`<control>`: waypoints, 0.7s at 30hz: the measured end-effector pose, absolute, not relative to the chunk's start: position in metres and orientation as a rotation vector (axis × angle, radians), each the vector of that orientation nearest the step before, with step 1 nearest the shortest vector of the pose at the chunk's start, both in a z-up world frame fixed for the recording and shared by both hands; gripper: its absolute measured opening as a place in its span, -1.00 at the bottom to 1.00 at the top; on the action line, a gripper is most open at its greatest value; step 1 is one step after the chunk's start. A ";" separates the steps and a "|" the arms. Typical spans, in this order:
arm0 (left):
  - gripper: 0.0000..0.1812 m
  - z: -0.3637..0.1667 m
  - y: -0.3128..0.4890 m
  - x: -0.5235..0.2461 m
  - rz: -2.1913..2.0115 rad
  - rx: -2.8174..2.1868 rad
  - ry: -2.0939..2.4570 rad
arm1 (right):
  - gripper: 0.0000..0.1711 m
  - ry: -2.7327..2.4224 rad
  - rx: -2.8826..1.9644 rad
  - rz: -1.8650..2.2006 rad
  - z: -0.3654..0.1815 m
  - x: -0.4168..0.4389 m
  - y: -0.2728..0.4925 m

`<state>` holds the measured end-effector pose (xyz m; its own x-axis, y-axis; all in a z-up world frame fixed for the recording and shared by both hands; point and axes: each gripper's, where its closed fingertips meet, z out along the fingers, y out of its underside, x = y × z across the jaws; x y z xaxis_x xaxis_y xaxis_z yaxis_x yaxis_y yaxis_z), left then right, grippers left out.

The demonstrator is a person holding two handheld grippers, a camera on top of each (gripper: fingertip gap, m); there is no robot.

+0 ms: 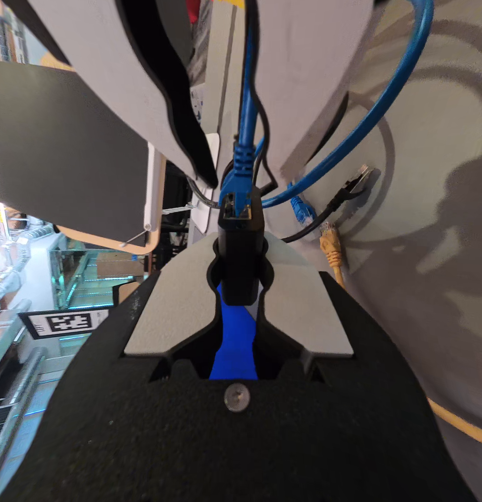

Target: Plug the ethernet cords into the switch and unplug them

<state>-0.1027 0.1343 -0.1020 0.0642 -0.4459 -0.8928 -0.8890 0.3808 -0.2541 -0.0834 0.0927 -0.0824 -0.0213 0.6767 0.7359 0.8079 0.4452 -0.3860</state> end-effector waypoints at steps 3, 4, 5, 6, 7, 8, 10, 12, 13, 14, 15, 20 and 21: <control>-0.74 -0.104 0.136 -0.104 0.501 -1.255 1.562 | -0.74 -1.749 -1.266 -0.162 -0.083 -0.089 0.094; -0.74 -0.106 0.135 -0.104 0.501 -1.255 1.569 | -0.81 -1.749 -1.248 -0.176 -0.082 -0.091 0.094; -0.74 -0.106 0.135 -0.104 0.505 -1.256 1.569 | -0.82 -1.753 -1.241 -0.186 -0.082 -0.091 0.094; -0.74 -0.107 0.135 -0.105 0.511 -1.257 1.570 | -0.82 -1.754 -1.253 -0.179 -0.083 -0.091 0.094; -0.74 -0.107 0.136 -0.105 0.514 -1.259 1.569 | -0.82 -1.751 -1.265 -0.168 -0.084 -0.092 0.095; -0.74 -0.106 0.137 -0.106 0.521 -1.256 1.557 | -0.82 -1.742 -1.257 -0.170 -0.083 -0.093 0.096; -0.73 -0.100 0.139 -0.108 0.559 -1.239 1.524 | -0.83 -1.722 -1.256 -0.183 -0.082 -0.094 0.097; -0.74 -0.096 0.138 -0.109 0.542 -1.229 1.492 | -0.84 -1.713 -1.258 -0.159 -0.078 -0.095 0.096; -0.73 -0.094 0.137 -0.109 0.541 -1.235 1.484 | -0.85 -1.713 -1.264 -0.152 -0.077 -0.095 0.095; -0.74 -0.092 0.137 -0.108 0.562 -1.222 1.479 | -0.85 -1.712 -1.271 -0.141 -0.076 -0.094 0.095; -0.74 -0.093 0.136 -0.108 0.578 -1.210 1.488 | -0.86 -1.718 -1.290 -0.125 -0.078 -0.093 0.094; -0.74 -0.096 0.136 -0.105 0.595 -1.203 1.482 | -0.86 -1.705 -1.344 -0.094 -0.082 -0.091 0.093; -0.74 -0.099 0.135 -0.104 0.587 -1.219 1.490 | -0.87 -1.703 -1.395 -0.052 -0.084 -0.090 0.093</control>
